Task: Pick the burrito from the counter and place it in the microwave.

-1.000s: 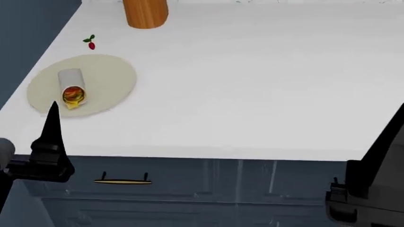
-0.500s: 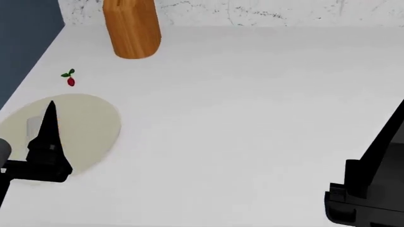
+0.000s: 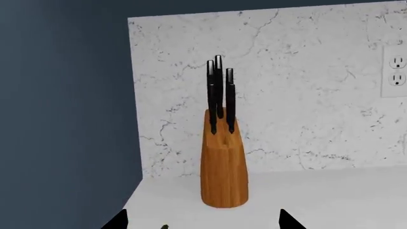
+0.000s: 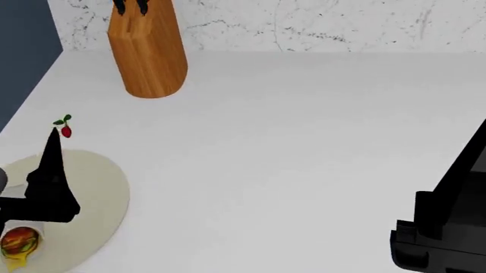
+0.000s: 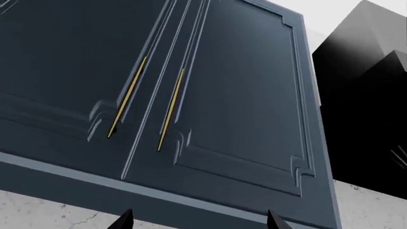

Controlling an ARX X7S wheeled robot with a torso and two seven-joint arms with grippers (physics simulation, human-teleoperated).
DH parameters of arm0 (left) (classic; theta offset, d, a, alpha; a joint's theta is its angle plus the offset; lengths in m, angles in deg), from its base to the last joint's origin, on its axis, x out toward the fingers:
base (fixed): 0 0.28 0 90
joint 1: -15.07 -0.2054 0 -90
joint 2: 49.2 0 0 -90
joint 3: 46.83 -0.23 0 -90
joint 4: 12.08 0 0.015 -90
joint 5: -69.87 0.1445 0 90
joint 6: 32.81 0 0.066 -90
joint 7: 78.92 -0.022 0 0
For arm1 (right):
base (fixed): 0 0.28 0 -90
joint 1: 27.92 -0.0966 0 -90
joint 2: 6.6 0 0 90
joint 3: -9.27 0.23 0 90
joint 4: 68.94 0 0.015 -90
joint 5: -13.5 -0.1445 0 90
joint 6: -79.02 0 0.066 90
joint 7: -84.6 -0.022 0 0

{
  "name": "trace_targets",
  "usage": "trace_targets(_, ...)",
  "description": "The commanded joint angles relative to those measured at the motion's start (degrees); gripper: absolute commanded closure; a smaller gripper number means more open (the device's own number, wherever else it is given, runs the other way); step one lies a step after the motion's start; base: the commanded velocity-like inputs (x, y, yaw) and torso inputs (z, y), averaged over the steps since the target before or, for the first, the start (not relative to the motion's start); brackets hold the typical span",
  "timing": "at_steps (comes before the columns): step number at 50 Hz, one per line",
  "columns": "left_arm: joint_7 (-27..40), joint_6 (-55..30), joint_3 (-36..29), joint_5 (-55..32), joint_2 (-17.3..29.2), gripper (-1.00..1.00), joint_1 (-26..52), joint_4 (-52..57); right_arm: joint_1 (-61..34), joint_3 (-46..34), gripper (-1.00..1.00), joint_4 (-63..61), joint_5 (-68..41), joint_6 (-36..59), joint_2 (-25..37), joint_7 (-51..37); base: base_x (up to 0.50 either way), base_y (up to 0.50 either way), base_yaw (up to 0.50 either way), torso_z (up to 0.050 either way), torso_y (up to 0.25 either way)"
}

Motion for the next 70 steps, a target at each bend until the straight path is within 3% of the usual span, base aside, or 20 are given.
trace_targets(1, 4.5, -18.9, 8.7, -8.9, -2.4, -1.0, 0.9, 7.9, 0.1, 1.2, -1.0, -0.3, 1.2, -0.7, 0.0, 1.1, 0.0, 0.0, 0.0, 0.0, 0.0)
trace_targets(11, 12.4, -38.2, 16.6, -16.3, -6.0, -1.0, 4.6, 13.7, 0.8, 0.2, -1.0, -0.3, 2.7, -1.3, 0.0, 0.4, 0.0, 0.0, 0.0, 0.0, 0.0)
trace_targets(18, 16.1, -45.3, 18.8, -19.1, -7.8, -1.0, 5.3, 15.0, 1.3, -0.3, -1.0, -0.3, 3.6, -1.8, 0.0, -0.2, 0.0, 0.0, 0.0, 0.0, 0.0)
trace_targets(43, 16.1, -33.6, 13.6, -14.9, -6.0, -1.0, -1.1, 2.9, 0.9, -0.3, -1.0, -0.3, 3.0, -2.0, 0.0, 0.1, 0.0, 0.0, 0.0, 0.0, 0.0)
trace_targets(70, 13.9, -26.6, 10.2, -12.5, -5.4, -1.0, -1.6, -6.6, 0.9, -1.1, -1.0, -0.3, 3.7, -1.8, 0.0, 0.2, 0.0, 0.0, 0.0, 0.0, 0.0)
